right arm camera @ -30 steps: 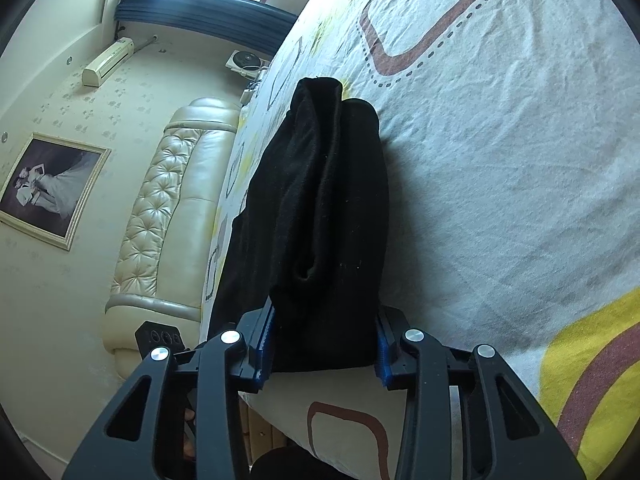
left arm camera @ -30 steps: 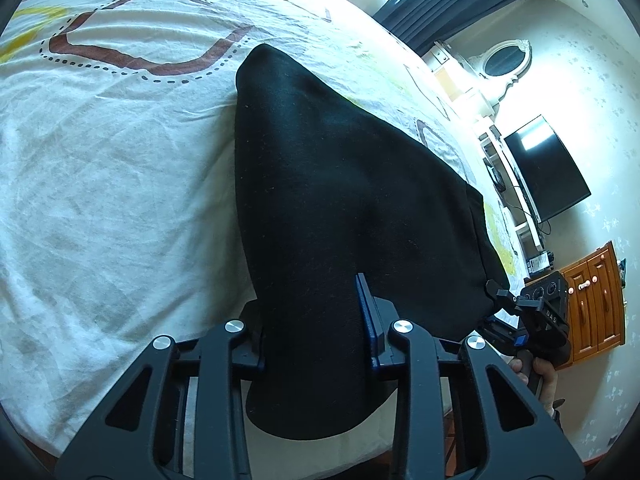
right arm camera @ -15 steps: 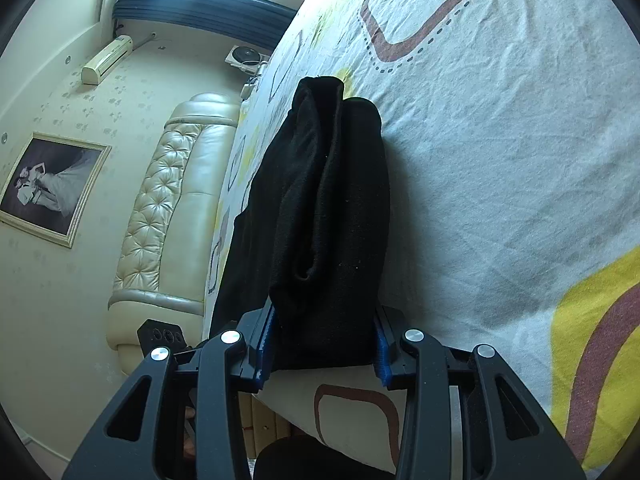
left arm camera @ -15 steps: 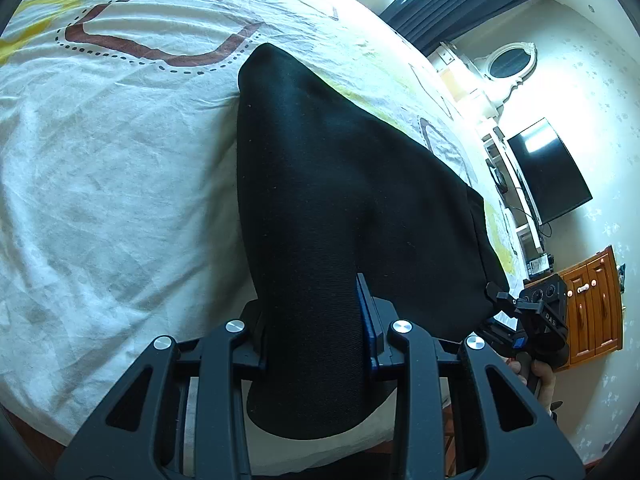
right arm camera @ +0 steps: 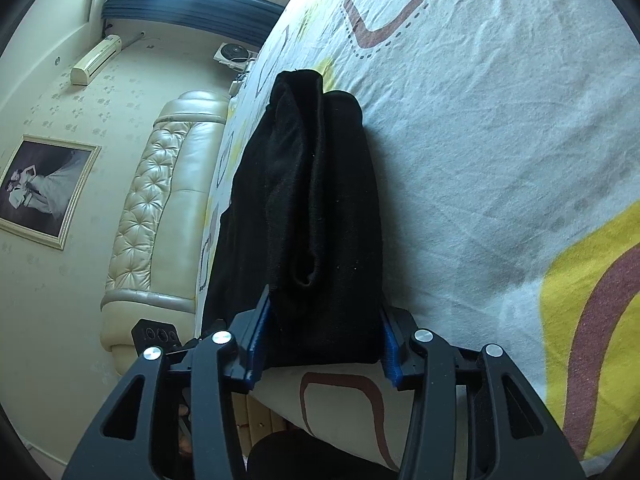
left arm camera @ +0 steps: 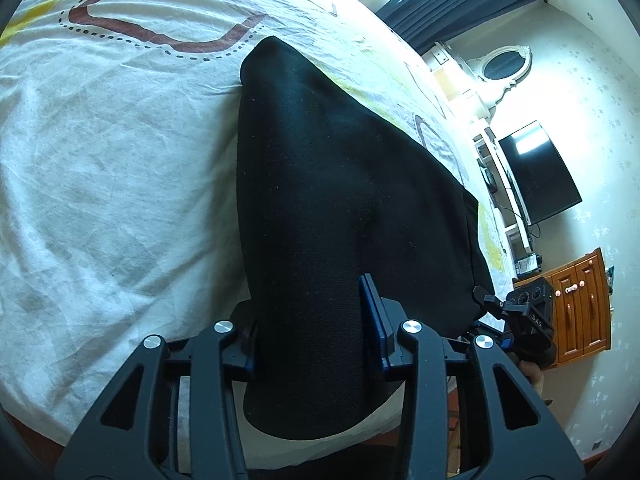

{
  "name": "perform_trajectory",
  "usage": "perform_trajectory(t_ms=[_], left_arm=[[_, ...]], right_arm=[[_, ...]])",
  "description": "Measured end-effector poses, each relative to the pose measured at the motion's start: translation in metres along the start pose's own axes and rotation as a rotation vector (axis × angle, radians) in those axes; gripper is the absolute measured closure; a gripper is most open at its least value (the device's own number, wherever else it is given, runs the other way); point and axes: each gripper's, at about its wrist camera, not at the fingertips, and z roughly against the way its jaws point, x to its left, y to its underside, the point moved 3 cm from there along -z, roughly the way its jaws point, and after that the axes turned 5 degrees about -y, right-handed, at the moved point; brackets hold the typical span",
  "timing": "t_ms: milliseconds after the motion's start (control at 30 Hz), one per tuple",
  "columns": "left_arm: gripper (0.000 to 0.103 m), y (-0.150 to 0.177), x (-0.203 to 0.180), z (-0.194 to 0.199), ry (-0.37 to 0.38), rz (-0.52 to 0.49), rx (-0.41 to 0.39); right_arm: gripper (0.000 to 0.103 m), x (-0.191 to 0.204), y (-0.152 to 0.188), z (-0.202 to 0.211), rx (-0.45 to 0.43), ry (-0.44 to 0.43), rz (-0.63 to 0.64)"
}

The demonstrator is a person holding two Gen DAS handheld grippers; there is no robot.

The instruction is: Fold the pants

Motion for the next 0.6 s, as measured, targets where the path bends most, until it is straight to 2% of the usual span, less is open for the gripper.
perform_trajectory(t_ms=[100, 233, 367, 500, 567, 600], left_arm=[[0.06, 0.0, 0.006, 0.005, 0.044, 0.006, 0.001], [0.057, -0.007, 0.013, 0.012, 0.078, -0.014, -0.01], [0.052, -0.02, 0.022, 0.013, 0.096, 0.0, -0.048], [0.051, -0.029, 0.027, 0.005, 0.104, 0.029, -0.047], [0.049, -0.027, 0.026, 0.002, 0.088, 0.021, -0.045], [0.045, -0.025, 0.026, 0.001, 0.077, 0.008, -0.044]], right_arm=[[0.04, -0.001, -0.003, 0.004, -0.005, -0.016, -0.013], [0.031, -0.002, -0.02, 0.015, -0.045, -0.01, 0.002], [0.03, -0.008, -0.048, 0.007, -0.059, -0.032, -0.012], [0.03, -0.009, -0.078, -0.011, -0.088, -0.092, -0.045], [0.03, -0.006, -0.09, -0.021, -0.1, -0.103, -0.052], [0.03, -0.005, -0.095, -0.025, -0.103, -0.107, -0.056]])
